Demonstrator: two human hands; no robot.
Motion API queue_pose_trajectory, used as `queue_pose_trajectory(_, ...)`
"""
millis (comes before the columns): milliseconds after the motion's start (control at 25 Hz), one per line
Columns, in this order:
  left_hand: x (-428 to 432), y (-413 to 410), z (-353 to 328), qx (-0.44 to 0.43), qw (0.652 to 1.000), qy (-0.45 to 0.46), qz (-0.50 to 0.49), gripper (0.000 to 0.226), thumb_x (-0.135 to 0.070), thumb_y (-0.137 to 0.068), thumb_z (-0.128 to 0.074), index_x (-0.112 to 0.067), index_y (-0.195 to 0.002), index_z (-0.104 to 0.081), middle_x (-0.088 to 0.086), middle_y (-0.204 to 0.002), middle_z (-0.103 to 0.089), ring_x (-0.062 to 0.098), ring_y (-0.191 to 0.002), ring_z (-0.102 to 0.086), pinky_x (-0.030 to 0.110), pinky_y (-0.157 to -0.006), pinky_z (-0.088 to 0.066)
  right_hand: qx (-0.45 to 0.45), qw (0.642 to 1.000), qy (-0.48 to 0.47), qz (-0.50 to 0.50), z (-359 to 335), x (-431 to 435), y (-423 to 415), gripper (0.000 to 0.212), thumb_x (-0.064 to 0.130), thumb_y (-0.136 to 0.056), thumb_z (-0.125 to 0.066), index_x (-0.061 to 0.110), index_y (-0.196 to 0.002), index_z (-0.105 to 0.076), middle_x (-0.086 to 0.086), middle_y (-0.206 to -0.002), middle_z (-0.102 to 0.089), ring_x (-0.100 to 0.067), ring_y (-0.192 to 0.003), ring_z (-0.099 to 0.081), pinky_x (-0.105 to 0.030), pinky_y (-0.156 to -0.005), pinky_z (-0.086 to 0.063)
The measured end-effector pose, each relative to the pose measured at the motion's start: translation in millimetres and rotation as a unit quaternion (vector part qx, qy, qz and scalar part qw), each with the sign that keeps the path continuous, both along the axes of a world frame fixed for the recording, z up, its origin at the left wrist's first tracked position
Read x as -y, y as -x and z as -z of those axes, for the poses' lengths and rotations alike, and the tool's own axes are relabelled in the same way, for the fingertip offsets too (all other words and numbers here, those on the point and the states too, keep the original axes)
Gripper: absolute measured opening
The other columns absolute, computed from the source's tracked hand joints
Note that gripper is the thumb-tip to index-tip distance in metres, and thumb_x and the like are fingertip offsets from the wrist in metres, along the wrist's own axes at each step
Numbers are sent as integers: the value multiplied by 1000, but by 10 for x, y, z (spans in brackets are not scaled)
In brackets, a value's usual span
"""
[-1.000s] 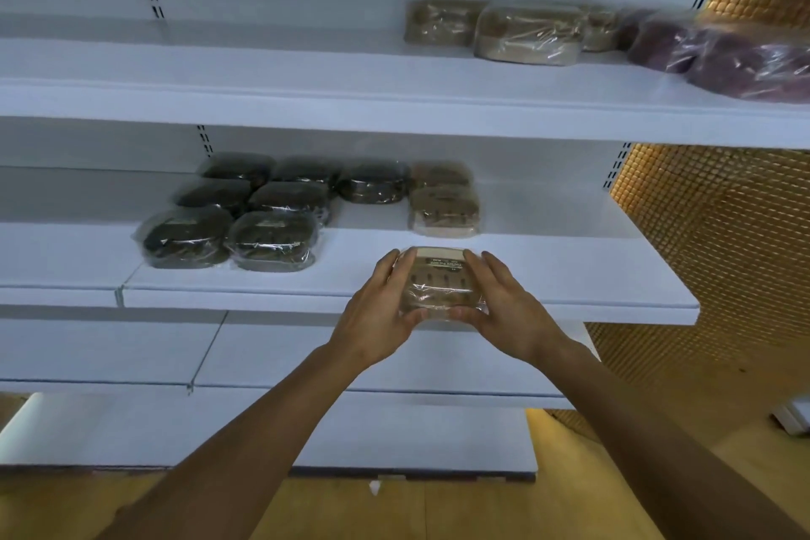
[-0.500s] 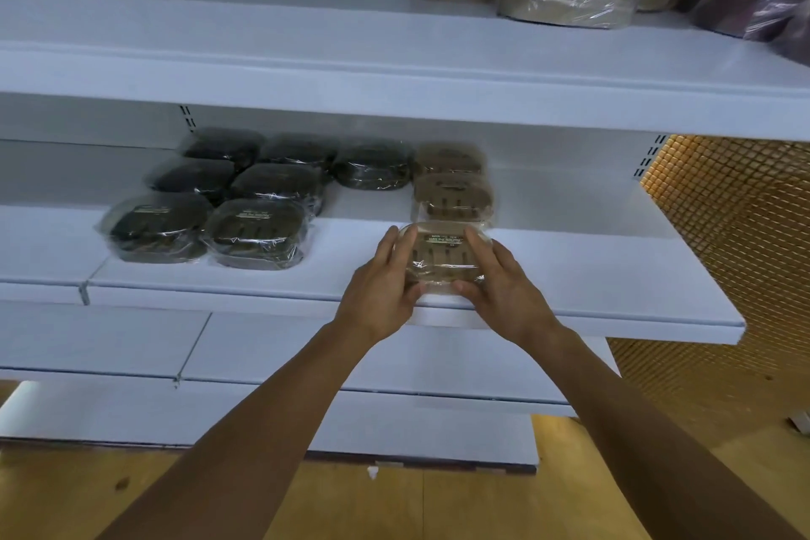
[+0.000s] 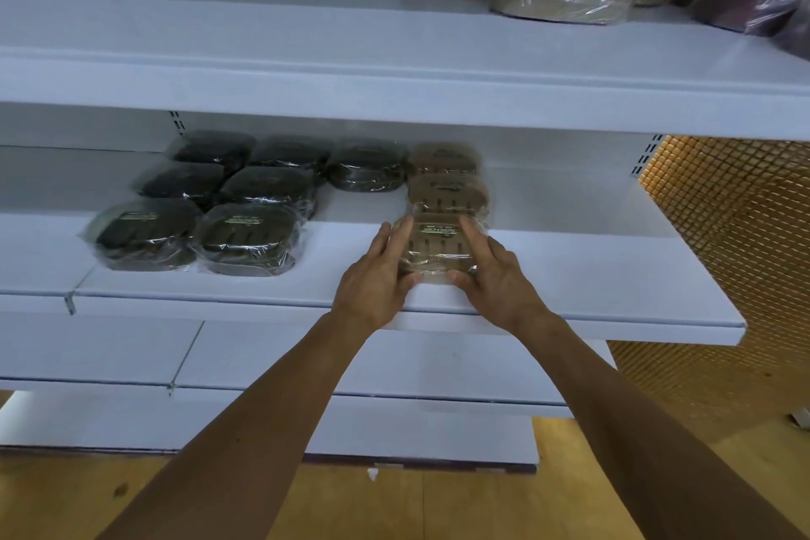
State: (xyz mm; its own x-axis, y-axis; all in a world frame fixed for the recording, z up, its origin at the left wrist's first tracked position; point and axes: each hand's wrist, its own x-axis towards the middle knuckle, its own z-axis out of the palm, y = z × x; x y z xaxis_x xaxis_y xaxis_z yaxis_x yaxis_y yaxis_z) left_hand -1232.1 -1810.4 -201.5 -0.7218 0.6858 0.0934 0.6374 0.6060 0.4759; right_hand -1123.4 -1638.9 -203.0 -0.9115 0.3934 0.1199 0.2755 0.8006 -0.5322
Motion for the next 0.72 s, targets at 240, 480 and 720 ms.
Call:
queue_pose_trajectory(240,155,-125,-141,76,997,-2,11,99,-36,-94,-64,-47,-152,16,9,-166,3,34,-135,-48,45,-106,-43,-6,998,60,15,-152,102,-250,97,66,-84,-56,48,-150,13,-12,-158,-24,-35,-143,-28,-57,-110,-35)
queue_pose_trajectory(480,388,-374,-192,69,997,22,27,94,-43,-96,-58,-44,-152,17,6,-165,11,34,-134,-48,47,-112,-37,82,997,0,16,-216,181,-627,87,51,-96,-49,19,-157,5,-3,-165,2,-20,-152,-1,-38,-122,-14)
queue_pose_trajectory(720,530,-667,-485,-10,997,21,70,85,-47,-99,-51,-30,-158,9,1,-165,13,24,-152,-7,38,-119,-22,105,992,-60,-19,-519,377,-789,80,52,-99,-42,16,-157,-1,-2,-165,-2,-18,-151,-4,-32,-121,-12)
